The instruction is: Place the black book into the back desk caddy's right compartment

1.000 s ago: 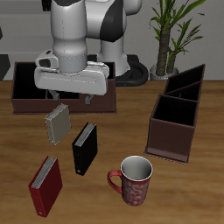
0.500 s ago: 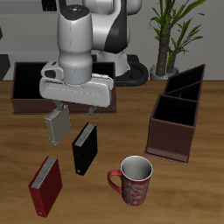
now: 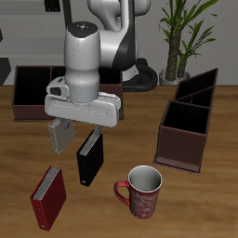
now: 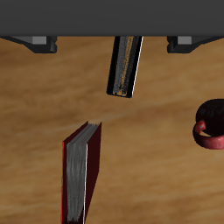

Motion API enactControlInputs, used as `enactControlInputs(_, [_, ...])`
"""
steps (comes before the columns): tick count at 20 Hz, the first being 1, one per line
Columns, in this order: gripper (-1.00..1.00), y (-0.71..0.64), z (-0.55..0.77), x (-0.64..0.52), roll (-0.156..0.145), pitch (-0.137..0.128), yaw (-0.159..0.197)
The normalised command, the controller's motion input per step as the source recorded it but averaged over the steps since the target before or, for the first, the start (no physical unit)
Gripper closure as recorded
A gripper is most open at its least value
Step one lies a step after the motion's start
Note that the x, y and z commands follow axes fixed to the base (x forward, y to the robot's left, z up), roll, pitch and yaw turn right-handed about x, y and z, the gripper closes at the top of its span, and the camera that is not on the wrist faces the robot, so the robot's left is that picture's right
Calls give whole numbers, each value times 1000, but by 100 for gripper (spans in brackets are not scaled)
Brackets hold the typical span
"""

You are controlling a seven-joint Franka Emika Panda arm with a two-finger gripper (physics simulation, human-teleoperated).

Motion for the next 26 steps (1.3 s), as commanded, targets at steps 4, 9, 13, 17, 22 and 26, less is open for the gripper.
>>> enactControlInputs(4, [-100, 36, -368, 40, -3, -3, -18])
enactControlInputs(9, [-100, 22, -350, 54, -13, 18, -20])
enactControlInputs(13, [-100, 52, -294, 44, 1, 25, -9])
enactControlInputs(17, [-100, 16, -358, 37, 4, 46, -21])
enactControlInputs(22, [100, 25, -397, 40, 15, 52, -10])
enactControlInputs(26, [100, -47, -182, -5, -15, 26, -24])
